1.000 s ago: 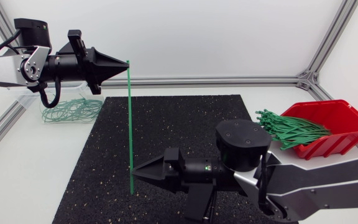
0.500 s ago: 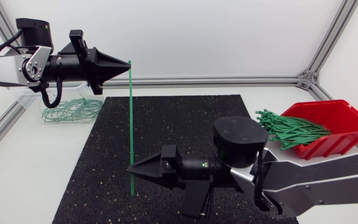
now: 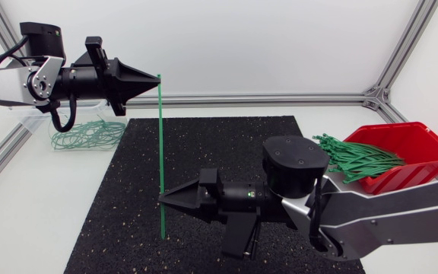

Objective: Take a green cable tie from the red box, thread the tail through the head to close it, then place it in the transparent bin on the left.

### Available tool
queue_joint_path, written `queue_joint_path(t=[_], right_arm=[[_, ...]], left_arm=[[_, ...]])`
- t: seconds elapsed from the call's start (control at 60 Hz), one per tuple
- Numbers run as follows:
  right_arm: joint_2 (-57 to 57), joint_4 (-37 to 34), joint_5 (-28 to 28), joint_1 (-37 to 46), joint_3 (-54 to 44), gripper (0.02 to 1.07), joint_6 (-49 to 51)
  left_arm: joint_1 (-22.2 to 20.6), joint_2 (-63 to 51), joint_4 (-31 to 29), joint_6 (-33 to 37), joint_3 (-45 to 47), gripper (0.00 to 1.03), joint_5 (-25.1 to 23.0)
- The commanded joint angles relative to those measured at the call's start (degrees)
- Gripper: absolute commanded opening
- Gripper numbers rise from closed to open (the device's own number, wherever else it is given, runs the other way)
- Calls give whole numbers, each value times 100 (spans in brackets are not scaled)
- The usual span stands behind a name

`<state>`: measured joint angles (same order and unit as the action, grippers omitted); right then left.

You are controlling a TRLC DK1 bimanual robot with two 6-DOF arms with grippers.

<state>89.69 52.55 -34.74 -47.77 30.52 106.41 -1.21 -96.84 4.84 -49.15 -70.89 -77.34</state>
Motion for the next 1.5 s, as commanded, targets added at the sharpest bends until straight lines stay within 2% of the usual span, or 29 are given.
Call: queue_joint_path(t=[0.0, 0.5, 0.633, 1.25, 1.35, 1.4, 1.483], right_arm=[[40, 167, -50, 4, -213, 23, 152], [57, 176, -50, -40, -240, 23, 134], [66, 176, -50, -40, -240, 27, 134], [216, 203, 20, -92, -73, 23, 117], [242, 203, 20, -92, -64, 20, 73], [260, 203, 11, -92, -64, 9, 64], [312, 203, 11, -75, -64, 8, -15]], left_arm=[[-46, -134, 43, -104, -91, 3, -71], [-72, -142, 43, -104, -65, 3, -71], [-72, -116, 43, -104, -30, 3, -79], [-134, -55, 70, -104, 76, 3, -79], [-160, -55, 70, -104, 93, 3, -79], [-160, -55, 70, -95, 102, 3, -79], [-151, -55, 70, -95, 93, 3, -79]])
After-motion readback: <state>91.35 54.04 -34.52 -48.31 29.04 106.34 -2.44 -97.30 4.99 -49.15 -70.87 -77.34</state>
